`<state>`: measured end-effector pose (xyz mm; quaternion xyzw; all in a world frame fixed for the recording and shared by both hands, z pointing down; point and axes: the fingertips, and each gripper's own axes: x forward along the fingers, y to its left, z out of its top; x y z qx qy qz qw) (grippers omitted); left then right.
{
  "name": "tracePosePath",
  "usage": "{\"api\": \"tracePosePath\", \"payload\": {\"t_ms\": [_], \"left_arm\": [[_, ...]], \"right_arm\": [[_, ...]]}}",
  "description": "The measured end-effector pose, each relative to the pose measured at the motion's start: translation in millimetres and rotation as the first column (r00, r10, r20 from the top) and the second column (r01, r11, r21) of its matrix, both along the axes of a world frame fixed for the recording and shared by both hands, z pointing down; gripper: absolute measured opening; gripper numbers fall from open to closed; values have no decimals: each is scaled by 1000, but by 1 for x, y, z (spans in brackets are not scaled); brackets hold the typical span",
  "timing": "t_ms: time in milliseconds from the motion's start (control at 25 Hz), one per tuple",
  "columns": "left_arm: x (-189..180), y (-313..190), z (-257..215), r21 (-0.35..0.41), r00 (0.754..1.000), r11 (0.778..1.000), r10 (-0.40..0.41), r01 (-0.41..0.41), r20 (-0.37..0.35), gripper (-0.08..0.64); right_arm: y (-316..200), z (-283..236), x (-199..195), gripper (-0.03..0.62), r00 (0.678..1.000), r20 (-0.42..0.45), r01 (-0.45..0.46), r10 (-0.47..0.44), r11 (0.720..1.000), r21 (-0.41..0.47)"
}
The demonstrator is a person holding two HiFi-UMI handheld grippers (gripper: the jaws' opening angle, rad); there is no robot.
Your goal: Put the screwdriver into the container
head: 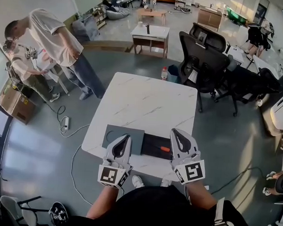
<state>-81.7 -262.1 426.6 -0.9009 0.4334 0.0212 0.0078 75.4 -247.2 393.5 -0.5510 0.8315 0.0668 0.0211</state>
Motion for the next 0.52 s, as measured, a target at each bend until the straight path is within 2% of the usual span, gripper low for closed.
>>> {"api": "tracePosePath", "payload": {"t_ms": [280, 520], "left_arm": [[-1, 0, 1, 2, 1000, 1000, -18, 18, 6, 9], [-1, 0, 1, -1, 1000, 1000, -29, 29, 6, 9]], "right_arm": [[-1, 4, 4, 8, 1000, 7, 1, -1, 1000, -6], [5, -6, -5, 8, 997, -70, 20, -15, 997, 79]]}}
